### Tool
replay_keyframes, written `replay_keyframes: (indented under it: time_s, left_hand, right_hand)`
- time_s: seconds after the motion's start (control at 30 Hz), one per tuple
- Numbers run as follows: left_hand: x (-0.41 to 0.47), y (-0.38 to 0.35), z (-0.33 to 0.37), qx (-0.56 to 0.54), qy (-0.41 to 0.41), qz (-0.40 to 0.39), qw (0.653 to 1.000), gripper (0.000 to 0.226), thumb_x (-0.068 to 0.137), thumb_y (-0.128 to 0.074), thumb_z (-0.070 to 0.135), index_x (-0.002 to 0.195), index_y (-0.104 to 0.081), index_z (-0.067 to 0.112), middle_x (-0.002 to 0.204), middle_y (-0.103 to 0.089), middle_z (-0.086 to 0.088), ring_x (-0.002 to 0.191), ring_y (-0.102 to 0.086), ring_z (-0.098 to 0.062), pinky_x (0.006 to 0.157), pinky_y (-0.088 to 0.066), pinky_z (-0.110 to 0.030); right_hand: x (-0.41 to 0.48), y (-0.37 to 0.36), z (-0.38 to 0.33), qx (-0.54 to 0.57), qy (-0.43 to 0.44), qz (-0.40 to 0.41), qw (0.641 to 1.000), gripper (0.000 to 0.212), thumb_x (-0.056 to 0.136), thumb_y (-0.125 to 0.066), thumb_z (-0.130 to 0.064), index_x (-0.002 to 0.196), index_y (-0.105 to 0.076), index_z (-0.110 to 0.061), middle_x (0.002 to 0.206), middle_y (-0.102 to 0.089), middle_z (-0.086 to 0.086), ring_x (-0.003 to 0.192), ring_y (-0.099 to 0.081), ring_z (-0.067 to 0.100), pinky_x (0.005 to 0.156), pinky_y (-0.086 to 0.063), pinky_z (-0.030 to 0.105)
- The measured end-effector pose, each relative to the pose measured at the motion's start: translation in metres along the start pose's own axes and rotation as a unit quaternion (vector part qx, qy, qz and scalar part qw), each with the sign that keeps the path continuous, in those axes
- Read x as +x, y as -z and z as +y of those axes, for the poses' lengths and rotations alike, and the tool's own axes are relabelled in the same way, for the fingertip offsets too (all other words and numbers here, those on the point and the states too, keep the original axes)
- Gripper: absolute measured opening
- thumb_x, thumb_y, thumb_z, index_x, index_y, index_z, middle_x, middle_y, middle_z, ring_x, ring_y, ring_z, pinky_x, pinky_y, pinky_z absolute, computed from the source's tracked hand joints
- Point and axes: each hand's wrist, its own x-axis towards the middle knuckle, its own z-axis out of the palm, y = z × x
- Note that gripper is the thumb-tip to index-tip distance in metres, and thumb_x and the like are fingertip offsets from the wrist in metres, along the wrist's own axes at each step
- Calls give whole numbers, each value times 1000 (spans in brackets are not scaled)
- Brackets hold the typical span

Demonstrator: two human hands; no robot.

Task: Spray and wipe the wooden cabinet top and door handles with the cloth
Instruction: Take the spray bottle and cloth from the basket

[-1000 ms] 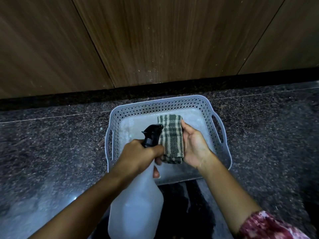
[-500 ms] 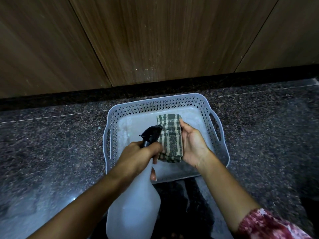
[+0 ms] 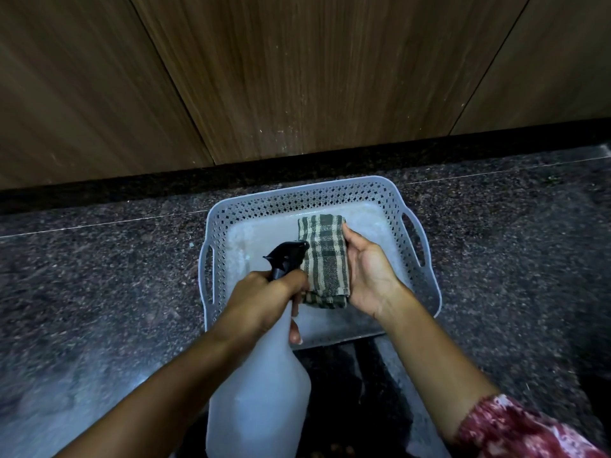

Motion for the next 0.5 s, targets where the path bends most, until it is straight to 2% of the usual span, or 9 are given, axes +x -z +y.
replay_keyframes:
  time_s: [0.07,0.1,0.2,0.27,0.33,0.4,0.5]
  left_hand:
    - [0,1,-2,-17,-6,4,1000,32,80,-59,19,52,-58,4,52,-58,-12,37,-53,-29,55,-45,-31]
    - [0,2,-2,-25,-14,1,1000,28,80,-59,19,58,-62,2,61,-64,-12,38,-53,-28,55,-44,-30]
    - [-3,1,1,-26,-31,-12,999,26,81,-60,23,81,-67,-2,85,-71,-20,38,-53,-27,56,-45,-28]
    - [-2,1,1,-13,-37,-13,999,26,80,-61,23,74,-65,-2,81,-70,-23,38,-54,-27,57,-47,-28]
    - [2,2,-2,-10,-26,3,1000,29,80,-61,23,59,-62,4,61,-64,-18,38,-54,-27,58,-47,-30]
    - [5,5,-5,-28,-3,17,999,34,80,-61,25,50,-59,8,52,-58,-15,40,-55,-28,59,-46,-32]
    - [4,5,-6,-43,-7,1,999,28,81,-62,24,62,-65,3,68,-68,-16,39,-54,-27,56,-45,-30]
  right_hand:
    - [0,-1,-1,1,-1,-7,1000,49,98,-32,-43,99,-64,-7,80,-74,12,70,-71,23,58,-55,28]
    - [-1,-2,-1,-5,1,-8,1000,49,98,-32,-44,100,-64,-7,81,-74,12,70,-71,24,60,-55,29]
    - [0,-3,1,-24,3,-1,1000,49,96,-34,-46,100,-66,-8,88,-74,12,78,-70,24,73,-51,36]
    - [0,-3,2,-30,2,6,1000,49,96,-35,-47,104,-66,-9,96,-72,12,85,-68,24,78,-50,37]
    - [0,-3,3,-26,-2,2,1000,50,97,-34,-46,104,-66,-8,95,-71,14,81,-69,24,75,-50,36]
    - [-2,-2,3,-20,-9,-7,1000,50,97,-32,-45,107,-64,-7,94,-72,14,79,-71,25,74,-51,37]
    - [-3,-2,3,-23,-14,-8,1000,50,97,-32,-46,105,-64,-8,89,-73,13,77,-70,25,74,-50,38]
